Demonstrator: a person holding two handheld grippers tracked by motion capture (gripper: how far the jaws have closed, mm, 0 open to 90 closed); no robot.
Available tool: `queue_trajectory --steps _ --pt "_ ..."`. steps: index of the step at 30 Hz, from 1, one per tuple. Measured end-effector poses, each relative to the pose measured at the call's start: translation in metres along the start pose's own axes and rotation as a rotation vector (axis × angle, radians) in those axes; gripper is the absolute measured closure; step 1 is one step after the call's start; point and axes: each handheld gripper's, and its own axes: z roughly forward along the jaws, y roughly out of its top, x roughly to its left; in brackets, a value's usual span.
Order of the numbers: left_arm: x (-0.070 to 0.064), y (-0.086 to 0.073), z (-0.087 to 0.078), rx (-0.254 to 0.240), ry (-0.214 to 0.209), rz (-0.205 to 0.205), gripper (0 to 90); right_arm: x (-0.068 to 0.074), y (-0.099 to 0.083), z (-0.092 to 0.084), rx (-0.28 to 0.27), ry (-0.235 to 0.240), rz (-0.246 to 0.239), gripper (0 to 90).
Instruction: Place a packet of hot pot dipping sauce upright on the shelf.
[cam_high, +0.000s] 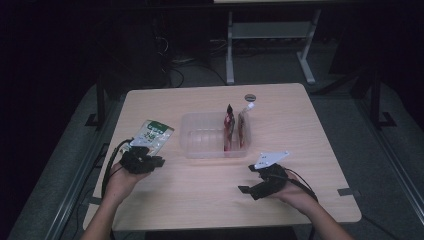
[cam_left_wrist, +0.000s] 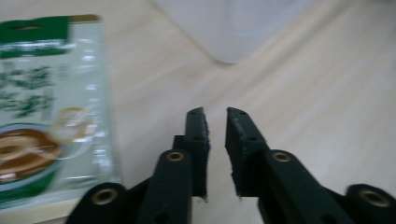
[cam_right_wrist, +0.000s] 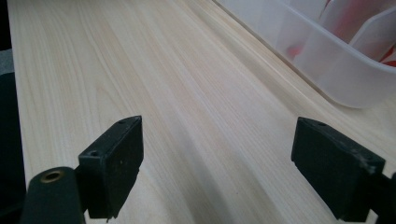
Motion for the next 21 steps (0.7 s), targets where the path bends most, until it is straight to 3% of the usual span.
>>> queue_trajectory --steps 2,3,6,11,18,19,21 --pt "0.010 0.003 -0.001 0.004 0.018 0.000 84.0 0.000 0.000 0.000 0.000 0.000 -0.002 16.6" --pt "0.018 0.005 -0.001 -0.008 0.035 -0.019 89.4 0.001 -0.001 0.000 0.004 0.002 -0.002 16.6" --pt "0.030 0.010 0.001 0.006 0.070 -0.022 89.7 0.000 -0.001 0.001 0.007 0.003 -0.012 16.6" --pt "0.054 0.019 0.005 0.009 0.168 -0.041 89.7 0.001 -0.001 0.001 0.008 0.006 -0.015 16.6" --pt "0.088 0.027 0.015 0.009 0.227 -0.110 89.8 0.001 -0.003 0.003 0.017 0.011 -0.006 16.6" --pt "0.099 0.028 0.019 0.010 0.252 -0.133 89.8 0.000 -0.003 0.003 0.017 0.010 -0.009 16.7" --pt "0.103 0.029 0.021 0.010 0.261 -0.138 89.8 0.000 -0.003 0.003 0.019 0.010 -0.004 16.7"
